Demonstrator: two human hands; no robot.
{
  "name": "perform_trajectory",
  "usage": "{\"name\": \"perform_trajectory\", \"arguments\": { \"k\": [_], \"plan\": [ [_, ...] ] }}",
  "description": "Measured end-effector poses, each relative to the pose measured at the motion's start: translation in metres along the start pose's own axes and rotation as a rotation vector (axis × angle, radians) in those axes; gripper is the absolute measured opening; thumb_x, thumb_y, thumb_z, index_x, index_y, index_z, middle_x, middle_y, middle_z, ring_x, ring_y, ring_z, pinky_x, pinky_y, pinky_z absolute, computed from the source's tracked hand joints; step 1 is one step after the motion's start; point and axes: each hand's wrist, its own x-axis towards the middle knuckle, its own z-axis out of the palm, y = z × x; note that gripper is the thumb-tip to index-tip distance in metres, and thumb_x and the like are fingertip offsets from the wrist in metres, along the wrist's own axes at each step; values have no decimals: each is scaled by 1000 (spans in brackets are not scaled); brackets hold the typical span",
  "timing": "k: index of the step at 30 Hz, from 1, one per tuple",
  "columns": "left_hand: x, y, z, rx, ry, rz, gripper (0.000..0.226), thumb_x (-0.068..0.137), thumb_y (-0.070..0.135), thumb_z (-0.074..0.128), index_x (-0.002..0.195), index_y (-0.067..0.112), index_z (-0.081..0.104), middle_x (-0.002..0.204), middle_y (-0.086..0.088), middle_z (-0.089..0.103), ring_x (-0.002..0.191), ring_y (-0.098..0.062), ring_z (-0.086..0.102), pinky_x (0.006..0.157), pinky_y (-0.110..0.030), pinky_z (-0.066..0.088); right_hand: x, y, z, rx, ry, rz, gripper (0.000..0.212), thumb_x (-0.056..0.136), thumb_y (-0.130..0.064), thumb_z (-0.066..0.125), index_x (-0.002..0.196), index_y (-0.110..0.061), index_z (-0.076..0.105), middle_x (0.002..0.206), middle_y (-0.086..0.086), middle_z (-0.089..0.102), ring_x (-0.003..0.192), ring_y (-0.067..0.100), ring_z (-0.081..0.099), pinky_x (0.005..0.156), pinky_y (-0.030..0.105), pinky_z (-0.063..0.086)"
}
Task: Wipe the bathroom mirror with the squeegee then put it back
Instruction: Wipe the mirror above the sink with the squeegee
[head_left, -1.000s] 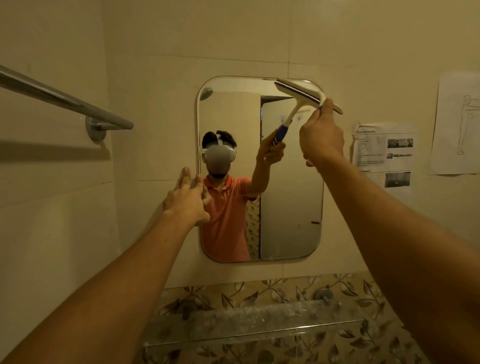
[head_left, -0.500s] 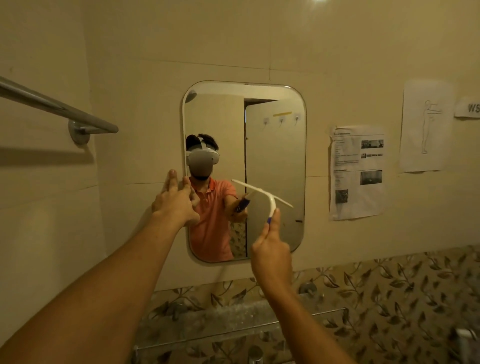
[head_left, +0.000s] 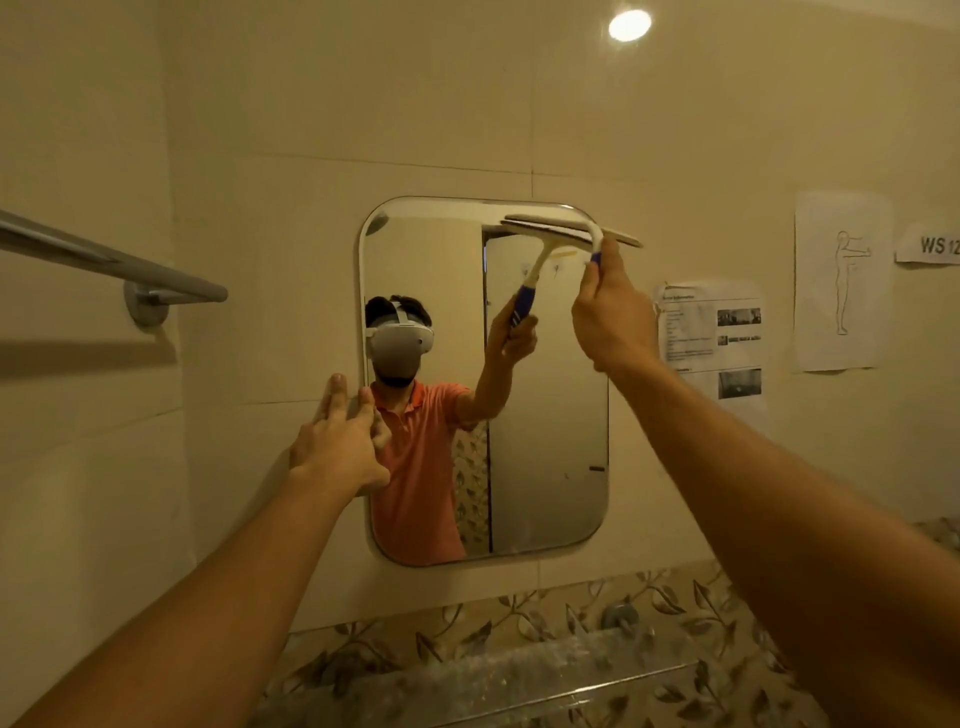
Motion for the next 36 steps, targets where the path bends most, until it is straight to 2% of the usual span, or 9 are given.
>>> {"name": "perform_trajectory", "arguments": {
  "k": [6, 11, 16, 20, 22, 26, 29, 33, 36],
  "plan": [
    [0, 2, -1, 33, -7, -3, 112, 85, 34, 71, 159, 23, -12, 160, -11, -33, 151, -35, 17, 111, -43, 38, 2, 10, 6, -136, -64, -16, 53, 109, -44, 21, 158, -42, 2, 76, 8, 59, 60, 21, 60, 57, 46, 61],
    [-1, 4, -2, 47, -4, 3, 110, 87, 34, 69, 159, 20, -13, 160, -13, -32, 153, -34, 9, 114, -44, 36, -48, 48, 20, -123, -101, 35, 55, 109, -45, 22, 157, -45, -6, 67, 6, 57, 49, 17, 51, 46, 35, 51],
    [-3, 4, -4, 54, -2, 7, 109, 88, 34, 68, 159, 19, -13, 161, -14, -31, 153, -33, 7, 113, -43, 36, -122, 79, 36, -117, -122, 87, 55, 108, -44, 24, 156, -49, -3, 62, 3, 57, 48, 17, 55, 41, 30, 44],
    [-3, 6, -4, 43, -1, 0, 110, 88, 36, 69, 159, 18, -13, 161, -14, -31, 153, -33, -1, 115, -45, 32, -158, 96, 45, -140, -189, 165, 56, 107, -47, 22, 156, -47, -6, 71, 5, 61, 59, 21, 62, 54, 40, 58],
    [-4, 7, -3, 43, 2, -4, 111, 87, 37, 70, 159, 18, -12, 161, -14, -31, 153, -34, 0, 115, -46, 32, -172, 100, 50, -137, -211, 204, 57, 107, -46, 22, 157, -46, -5, 73, 6, 61, 61, 23, 63, 59, 45, 60],
    [-4, 6, -3, 40, -6, -1, 112, 87, 39, 70, 159, 19, -13, 160, -13, -32, 153, -34, 2, 115, -47, 34, -196, 97, 55, -66, -219, 229, 57, 108, -43, 23, 158, -45, -4, 73, 4, 60, 58, 18, 61, 50, 32, 55],
    [-5, 4, -3, 22, -13, 6, 112, 86, 36, 71, 159, 20, -13, 160, -13, -33, 153, -33, -1, 115, -48, 34, -185, 87, 47, 69, -164, 242, 52, 109, -41, 25, 158, -47, 6, 71, 1, 56, 53, 13, 54, 45, 26, 47],
    [-2, 1, -1, 13, -14, 10, 112, 85, 33, 70, 159, 21, -13, 160, -11, -34, 154, -31, -4, 112, -50, 39, -133, 65, 28, 237, 8, 297, 46, 110, -41, 25, 155, -40, 20, 73, 1, 53, 56, 15, 53, 51, 37, 54],
    [1, -1, 1, 14, -17, 11, 113, 84, 33, 71, 159, 21, -12, 160, -10, -33, 154, -31, -3, 110, -51, 41, -90, 53, 25, 260, 36, 361, 48, 110, -42, 24, 157, -40, 15, 82, 3, 54, 61, 15, 53, 47, 32, 48]
  ]
}}
